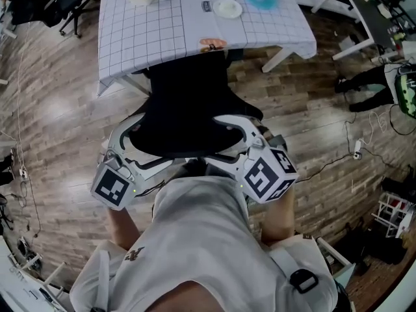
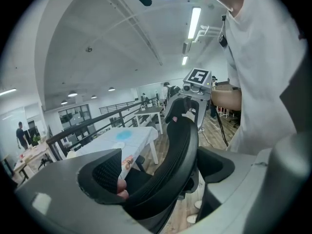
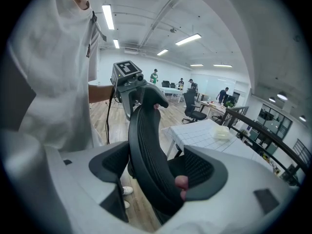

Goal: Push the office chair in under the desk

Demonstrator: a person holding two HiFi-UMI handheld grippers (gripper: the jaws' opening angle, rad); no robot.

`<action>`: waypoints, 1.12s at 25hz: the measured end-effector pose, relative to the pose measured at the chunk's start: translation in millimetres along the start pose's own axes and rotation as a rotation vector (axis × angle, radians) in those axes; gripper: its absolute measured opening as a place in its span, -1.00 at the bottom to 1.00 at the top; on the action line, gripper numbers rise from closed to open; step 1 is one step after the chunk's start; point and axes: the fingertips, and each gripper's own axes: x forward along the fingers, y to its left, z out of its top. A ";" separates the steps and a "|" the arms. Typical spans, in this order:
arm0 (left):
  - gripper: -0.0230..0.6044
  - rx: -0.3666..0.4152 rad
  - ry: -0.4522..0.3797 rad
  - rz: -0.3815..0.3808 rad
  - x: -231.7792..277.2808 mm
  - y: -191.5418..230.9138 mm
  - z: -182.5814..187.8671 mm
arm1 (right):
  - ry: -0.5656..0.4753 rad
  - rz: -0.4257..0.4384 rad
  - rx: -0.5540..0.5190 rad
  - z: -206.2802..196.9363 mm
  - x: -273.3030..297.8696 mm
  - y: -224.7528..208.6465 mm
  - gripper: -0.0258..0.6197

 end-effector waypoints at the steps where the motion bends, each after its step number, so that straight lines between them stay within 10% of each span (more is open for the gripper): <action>1: 0.60 -0.001 -0.001 -0.001 1.7 1.7 0.5 | 0.000 0.000 0.001 -0.4 0.0 -2.4 0.18; 28: 0.60 -0.034 0.003 0.018 45.4 24.1 21.3 | -0.026 0.042 -0.031 -19.5 -18.1 -51.8 0.18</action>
